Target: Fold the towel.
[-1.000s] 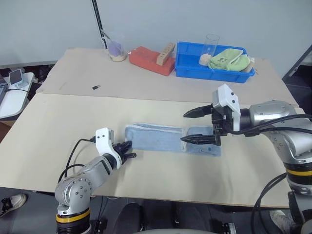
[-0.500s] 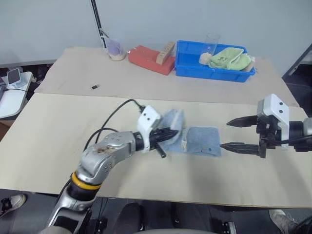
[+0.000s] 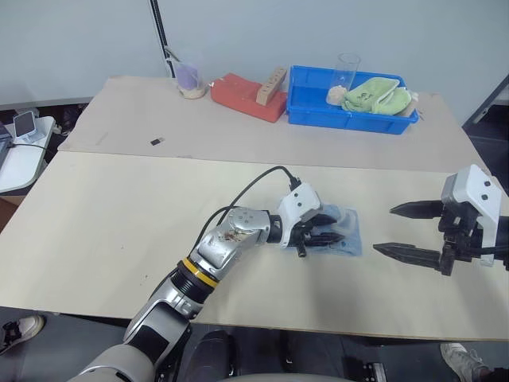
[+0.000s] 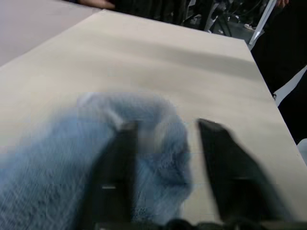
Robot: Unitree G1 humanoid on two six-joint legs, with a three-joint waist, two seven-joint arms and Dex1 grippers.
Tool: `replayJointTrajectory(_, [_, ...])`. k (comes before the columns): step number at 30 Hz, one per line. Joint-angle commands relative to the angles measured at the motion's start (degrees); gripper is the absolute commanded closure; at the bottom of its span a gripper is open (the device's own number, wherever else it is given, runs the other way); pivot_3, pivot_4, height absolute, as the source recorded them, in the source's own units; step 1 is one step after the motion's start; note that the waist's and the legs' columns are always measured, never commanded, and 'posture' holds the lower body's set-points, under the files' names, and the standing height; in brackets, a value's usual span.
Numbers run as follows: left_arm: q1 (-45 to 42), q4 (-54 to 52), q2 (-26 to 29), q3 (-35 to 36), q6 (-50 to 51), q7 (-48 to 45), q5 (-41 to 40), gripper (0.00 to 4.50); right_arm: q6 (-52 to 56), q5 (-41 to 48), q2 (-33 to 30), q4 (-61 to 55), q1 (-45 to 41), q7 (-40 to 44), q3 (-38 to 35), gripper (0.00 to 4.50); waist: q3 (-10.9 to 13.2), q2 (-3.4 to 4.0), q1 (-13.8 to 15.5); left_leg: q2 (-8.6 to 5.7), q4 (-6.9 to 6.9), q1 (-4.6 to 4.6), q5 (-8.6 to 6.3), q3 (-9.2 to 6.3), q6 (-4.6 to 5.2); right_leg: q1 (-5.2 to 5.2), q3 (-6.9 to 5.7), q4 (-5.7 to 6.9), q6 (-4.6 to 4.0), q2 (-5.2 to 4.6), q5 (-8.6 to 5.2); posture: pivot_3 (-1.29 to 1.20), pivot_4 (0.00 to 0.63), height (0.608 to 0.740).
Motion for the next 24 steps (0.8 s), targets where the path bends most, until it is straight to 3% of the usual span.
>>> replayJointTrajectory(1, [-0.66,-5.52,0.74,3.45,-2.07,-2.72,-1.46,0.29,-2.38,-0.79,0.05,0.26,-0.59,-1.15,-0.99,0.08,0.0,0.0,0.0,0.0,0.0,0.0,0.0,0.0,0.0,0.0,0.0,0.0,0.0,0.0,0.01,0.0,0.15,0.717])
replayJointTrajectory(9, [0.88,-12.01,10.18,12.9,-1.81,-5.63,-3.06,0.29,-7.92,-3.19,3.61,2.52,-6.46,-6.26,4.66,0.08,-0.01,0.06,-0.2,0.08,0.0,0.05,0.0,-0.01,-0.01,-0.01,-0.02,0.07,0.05,0.08,-0.01,0.0,0.15,0.717])
replayJointTrajectory(12, [3.28,-11.93,16.07,16.44,-3.31,-8.8,-2.92,1.18,-8.11,-2.59,8.39,1.06,-9.04,-10.65,8.11,0.97,-0.01,0.07,-0.24,0.12,0.0,0.05,0.01,-0.02,-0.01,-0.02,-0.06,0.05,0.03,0.1,0.0,0.0,0.15,0.717])
replayJointTrajectory(14, [6.51,-11.33,19.1,16.09,-7.07,-10.8,-0.79,2.11,-10.5,-5.76,13.29,-0.02,-10.42,-15.23,13.51,1.64,-0.02,0.08,-0.59,0.13,-0.03,0.07,0.0,-0.01,-0.01,-0.03,-0.05,0.06,-0.01,0.09,0.02,0.0,0.15,0.717])
replayJointTrajectory(19, [8.57,-10.34,14.38,14.48,-9.42,-7.68,0.38,4.5,-13.75,-13.88,24.61,0.58,-13.45,-26.15,24.35,3.34,-0.01,0.14,0.43,0.05,0.07,-0.05,0.02,0.01,-0.02,-0.09,-0.07,0.07,0.01,-0.03,0.02,0.0,0.15,0.717])
replayJointTrajectory(22, [8.06,-6.91,10.06,12.76,-12.0,-5.13,3.31,4.5,-17.83,-19.84,28.5,3.05,-12.06,-30.14,29.51,4.38,-0.02,0.16,0.72,-0.09,0.12,-0.07,0.03,-0.02,0.03,0.02,-0.05,-0.01,0.01,-0.07,0.02,0.0,0.15,0.717])
replayJointTrajectory(24, [7.4,-2.74,6.84,11.66,-14.03,-3.15,5.41,4.5,-21.55,-24.18,31.58,6.57,-10.35,-33.56,32.32,4.47,-0.03,0.14,0.66,-0.16,0.12,-0.04,0.02,-0.02,0.05,0.07,-0.03,-0.01,0.02,-0.07,0.02,0.0,0.15,0.717])
